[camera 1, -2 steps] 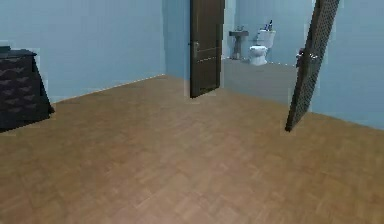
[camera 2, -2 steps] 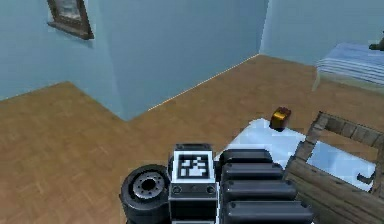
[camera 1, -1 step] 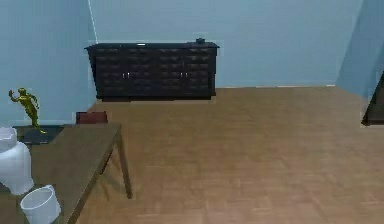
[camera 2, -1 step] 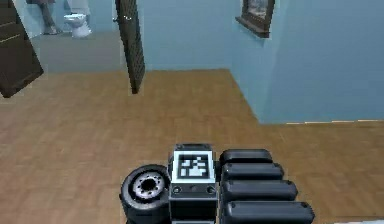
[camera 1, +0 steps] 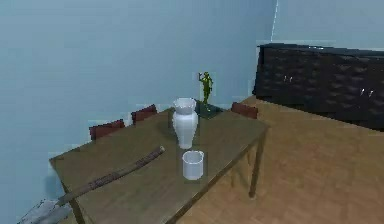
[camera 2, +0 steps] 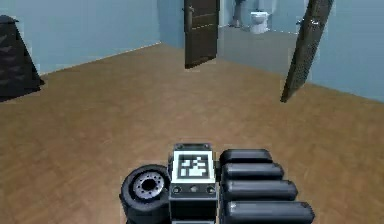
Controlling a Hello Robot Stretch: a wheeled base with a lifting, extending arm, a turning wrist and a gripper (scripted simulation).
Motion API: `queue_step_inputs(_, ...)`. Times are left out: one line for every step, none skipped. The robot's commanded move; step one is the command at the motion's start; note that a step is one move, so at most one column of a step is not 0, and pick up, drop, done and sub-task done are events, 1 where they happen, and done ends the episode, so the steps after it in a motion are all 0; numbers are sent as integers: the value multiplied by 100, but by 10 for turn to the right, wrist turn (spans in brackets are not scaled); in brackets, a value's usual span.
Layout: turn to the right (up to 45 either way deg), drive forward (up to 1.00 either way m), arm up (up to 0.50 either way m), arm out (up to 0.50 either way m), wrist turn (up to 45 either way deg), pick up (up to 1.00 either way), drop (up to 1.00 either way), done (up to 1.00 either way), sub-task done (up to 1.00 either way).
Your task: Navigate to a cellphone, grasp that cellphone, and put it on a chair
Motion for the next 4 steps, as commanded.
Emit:
queue_step_inputs(-300, 0, 0, 0, 0, 0, 0, 0, 0)
queue_step_inputs(0, 15, 0, 0, 0, 0, 0, 0, 0)
queue_step_inputs(450, 0, 0, 0, 0, 0, 0, 0, 0)
queue_step_inputs(450, 0, 0, 0, 0, 0, 0, 0, 0)
